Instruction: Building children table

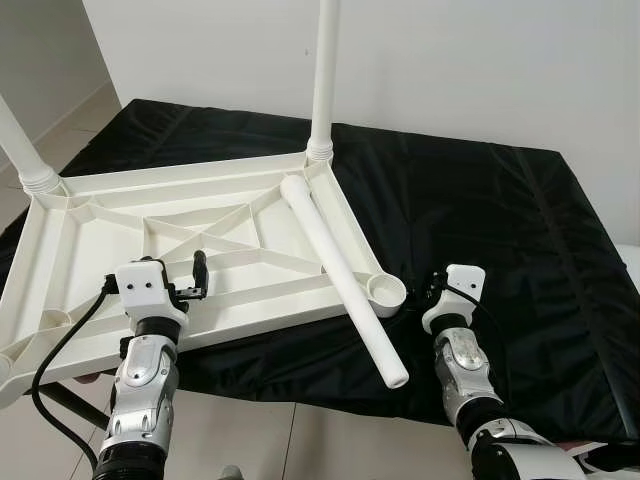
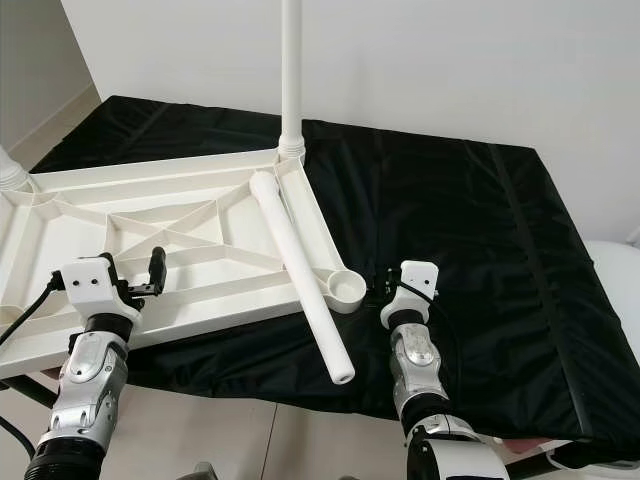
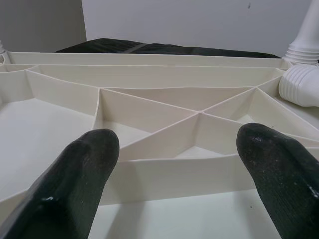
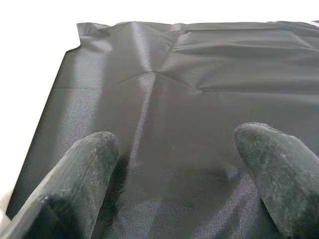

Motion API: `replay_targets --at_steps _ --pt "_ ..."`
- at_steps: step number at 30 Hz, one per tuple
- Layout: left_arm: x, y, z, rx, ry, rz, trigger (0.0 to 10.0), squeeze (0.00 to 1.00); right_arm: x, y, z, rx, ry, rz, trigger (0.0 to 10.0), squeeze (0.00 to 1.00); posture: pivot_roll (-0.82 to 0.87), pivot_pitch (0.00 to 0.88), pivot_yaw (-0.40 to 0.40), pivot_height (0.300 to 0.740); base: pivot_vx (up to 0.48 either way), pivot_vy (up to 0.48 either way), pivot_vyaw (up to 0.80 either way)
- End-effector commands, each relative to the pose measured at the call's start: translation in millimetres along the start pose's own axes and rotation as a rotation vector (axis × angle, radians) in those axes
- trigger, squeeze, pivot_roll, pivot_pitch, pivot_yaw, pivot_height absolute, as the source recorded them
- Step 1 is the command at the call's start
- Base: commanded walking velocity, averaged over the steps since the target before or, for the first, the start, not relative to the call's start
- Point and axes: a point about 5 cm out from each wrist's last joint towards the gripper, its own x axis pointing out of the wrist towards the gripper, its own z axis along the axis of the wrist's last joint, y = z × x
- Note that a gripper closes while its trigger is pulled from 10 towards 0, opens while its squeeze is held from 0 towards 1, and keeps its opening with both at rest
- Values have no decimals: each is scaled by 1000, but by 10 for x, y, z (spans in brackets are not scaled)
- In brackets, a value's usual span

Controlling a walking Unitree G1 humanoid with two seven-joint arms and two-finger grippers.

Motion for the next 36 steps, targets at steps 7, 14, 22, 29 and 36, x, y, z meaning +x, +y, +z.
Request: replay_targets --at_steps 7,14,22,29,36 --pt "-23 -12 -117 6 70 -51 10000 0 -26 -2 -46 -3 23 -6 10000 0 39 0 -42 740 0 0 0" --pt "-29 -13 -88 22 57 -72 10000 0 23 -73 56 4 -31 -28 10000 0 41 0 -41 740 0 0 0" --pt "-25 -85 59 59 -9 -203 10000 0 189 -191 448 30 -208 -51 10000 0 37 0 -33 740 0 0 0" --pt "-38 -176 113 155 -32 -310 10000 0 209 -7 572 79 -259 100 10000 0 34 0 -25 740 0 0 0" --pt "-71 -217 63 325 -29 -411 10000 0 136 120 514 63 -220 258 10000 0 29 0 -23 740 0 0 0"
